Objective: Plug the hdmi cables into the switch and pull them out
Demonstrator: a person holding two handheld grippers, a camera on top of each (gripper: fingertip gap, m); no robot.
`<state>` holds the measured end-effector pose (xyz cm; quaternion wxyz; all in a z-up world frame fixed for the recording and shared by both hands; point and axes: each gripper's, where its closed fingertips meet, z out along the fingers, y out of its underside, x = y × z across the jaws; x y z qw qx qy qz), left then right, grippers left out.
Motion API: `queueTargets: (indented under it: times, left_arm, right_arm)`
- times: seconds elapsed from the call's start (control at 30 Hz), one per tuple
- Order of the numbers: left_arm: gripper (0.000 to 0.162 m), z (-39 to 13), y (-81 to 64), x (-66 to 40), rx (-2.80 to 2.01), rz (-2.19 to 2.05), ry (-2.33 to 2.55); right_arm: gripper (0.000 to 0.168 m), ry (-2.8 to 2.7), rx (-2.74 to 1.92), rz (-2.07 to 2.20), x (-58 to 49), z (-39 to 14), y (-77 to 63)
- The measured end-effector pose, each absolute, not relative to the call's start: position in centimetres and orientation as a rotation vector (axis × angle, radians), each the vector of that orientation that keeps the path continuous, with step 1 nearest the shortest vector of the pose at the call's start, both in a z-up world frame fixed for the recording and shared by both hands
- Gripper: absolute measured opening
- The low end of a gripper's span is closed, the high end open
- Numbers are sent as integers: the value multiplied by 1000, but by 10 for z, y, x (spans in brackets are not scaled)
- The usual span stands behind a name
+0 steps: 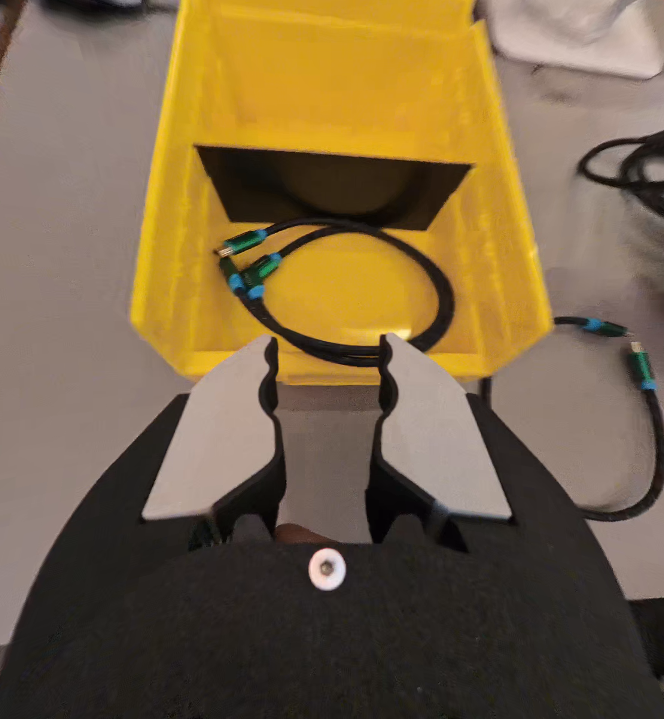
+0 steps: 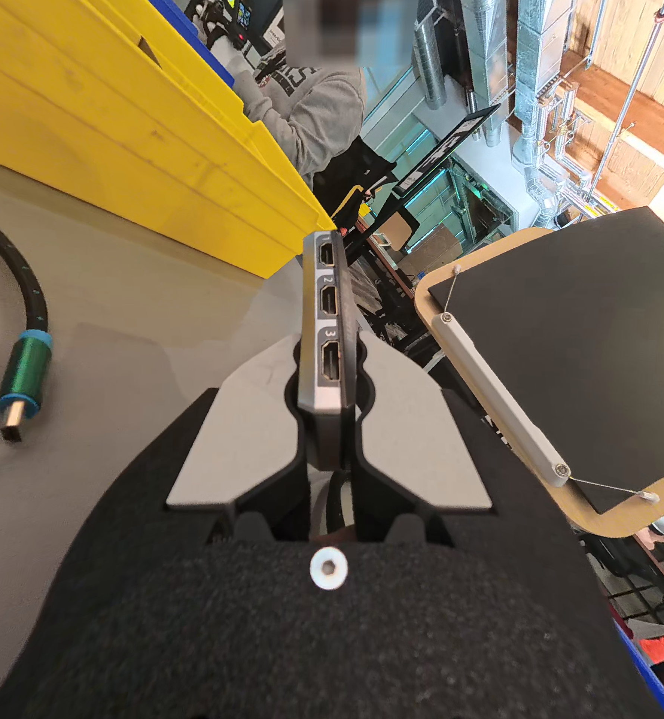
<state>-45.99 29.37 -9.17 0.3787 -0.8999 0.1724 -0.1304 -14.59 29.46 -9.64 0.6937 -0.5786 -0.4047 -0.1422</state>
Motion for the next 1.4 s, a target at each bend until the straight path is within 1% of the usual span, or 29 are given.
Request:
queueTargets:
  times: [0.17, 0.23, 0.4, 0.43, 0.47, 0.53, 0.57, 0.6, 0.63, 0.73, 0.87, 1.0, 1.07, 1.17, 1.23, 1.3, 1.4]
  left_arm:
    - [47, -114, 328, -468, -2441, -382, 395]
    - [45, -120, 332, -469, -2466, -375, 394]
    - [44, -137, 335, -470, -2538, -371, 400]
    - [41, -139, 335, -469, -2540, -386, 397]
    - [34, -141, 335, -467, -2540, -410, 392]
    - [31, -142, 337, -468, -2536, -425, 373]
    - [25, -143, 338, -472, -2536, -400, 366]
    - [9, -141, 340, -476, -2522, -378, 362]
    - [0, -139, 340, -476, -2507, -391, 367]
    - [0, -140, 334, -471, -2514, -442, 409]
    - [1, -141, 340, -480, -2511, -367, 356]
    - [30, -144, 341, -478, -2539, -324, 352]
    - [28, -149, 342, -483, -2572, -226, 353]
    - [30, -155, 341, -485, -2611, -151, 359]
    - [25, -156, 341, -482, -2617, -193, 341]
    - [15, -155, 342, -480, -2613, -247, 309]
    - [11, -148, 345, -485, -2582, -232, 283]
  right_arm:
    - [23, -915, -1298, -312, -147, -99, 295]
    - [22, -922, -1297, -317, -147, -100, 294]
    - [22, -925, -1298, -309, -148, -100, 294]
    - [22, -926, -1299, -307, -148, -100, 294]
    - [22, -928, -1299, -305, -149, -100, 294]
    - [22, -933, -1299, -301, -149, -101, 293]
    - [22, -931, -1299, -301, -149, -101, 293]
    - [22, -929, -1299, -298, -149, -101, 294]
    - [22, -929, -1301, -294, -149, -101, 294]
    - [22, -931, -1301, -294, -149, -101, 294]
    - [22, -941, -1298, -301, -151, -102, 293]
    - [22, -948, -1296, -305, -152, -103, 293]
    - [22, -950, -1295, -307, -152, -103, 293]
    - [22, -954, -1294, -307, -153, -103, 292]
    - [22, -959, -1293, -308, -153, -104, 292]
    - [22, -964, -1292, -311, -154, -104, 292]
    - [22, -966, -1291, -311, -154, -105, 292]
